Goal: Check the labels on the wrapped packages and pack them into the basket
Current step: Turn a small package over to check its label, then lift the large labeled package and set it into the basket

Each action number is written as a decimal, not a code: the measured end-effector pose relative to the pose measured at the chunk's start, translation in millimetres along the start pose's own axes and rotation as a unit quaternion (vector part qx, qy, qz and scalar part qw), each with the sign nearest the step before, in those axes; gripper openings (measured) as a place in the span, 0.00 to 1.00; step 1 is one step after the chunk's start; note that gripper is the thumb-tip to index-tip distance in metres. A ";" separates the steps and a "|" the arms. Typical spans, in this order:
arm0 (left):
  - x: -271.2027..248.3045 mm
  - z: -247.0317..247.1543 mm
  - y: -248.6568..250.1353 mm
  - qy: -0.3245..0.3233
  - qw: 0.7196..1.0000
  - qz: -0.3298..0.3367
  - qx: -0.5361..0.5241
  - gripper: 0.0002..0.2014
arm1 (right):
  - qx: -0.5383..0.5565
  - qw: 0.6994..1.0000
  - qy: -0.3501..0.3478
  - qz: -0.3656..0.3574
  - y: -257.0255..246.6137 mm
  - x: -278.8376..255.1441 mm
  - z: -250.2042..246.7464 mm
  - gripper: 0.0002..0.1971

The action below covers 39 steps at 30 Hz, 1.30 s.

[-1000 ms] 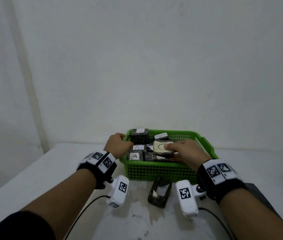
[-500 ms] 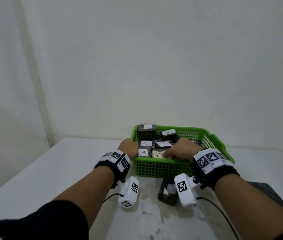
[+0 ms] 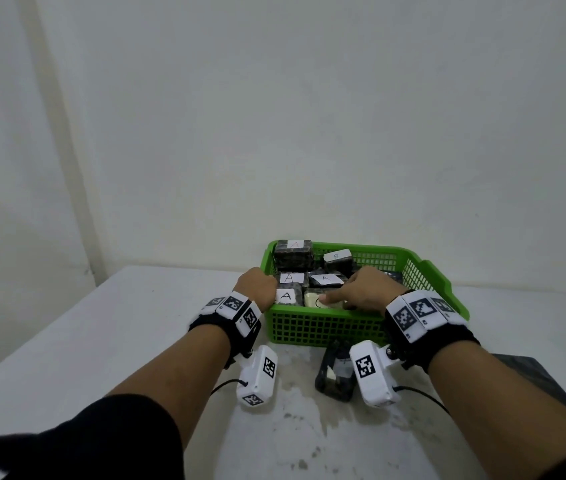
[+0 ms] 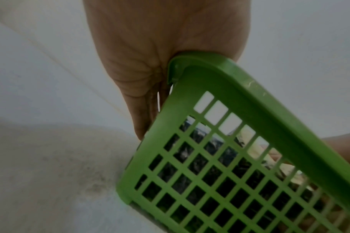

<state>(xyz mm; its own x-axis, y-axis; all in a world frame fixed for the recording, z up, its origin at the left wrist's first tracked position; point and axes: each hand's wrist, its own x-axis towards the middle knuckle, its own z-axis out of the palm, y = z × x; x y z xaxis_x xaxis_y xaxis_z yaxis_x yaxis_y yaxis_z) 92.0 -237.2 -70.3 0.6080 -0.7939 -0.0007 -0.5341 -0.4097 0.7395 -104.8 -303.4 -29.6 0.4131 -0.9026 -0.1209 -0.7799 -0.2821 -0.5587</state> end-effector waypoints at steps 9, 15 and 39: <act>-4.6 -2.5 0.1 -0.005 1.000 0.001 0.018 0.19 | 0.045 0.997 0.035 -0.047 20.4 -23.5 -16.4 0.14; -3.9 -5.8 0.1 0.023 1.000 0.009 0.018 0.10 | 0.073 0.991 0.082 -0.071 41.3 -52.0 -29.9 0.17; -182.2 94.1 115.7 -0.177 0.814 0.494 0.249 0.55 | -0.044 0.987 0.130 0.079 157.9 -242.6 -71.8 0.57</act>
<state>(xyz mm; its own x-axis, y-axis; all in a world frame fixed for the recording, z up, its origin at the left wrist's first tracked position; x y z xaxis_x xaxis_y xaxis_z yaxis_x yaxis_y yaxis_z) -135.9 -182.2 -47.9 -0.4234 -0.8898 0.1702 -0.8849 0.4465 0.1329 -361.9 -152.3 -29.5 0.1580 -0.9872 0.0196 -0.8671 -0.1482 -0.4756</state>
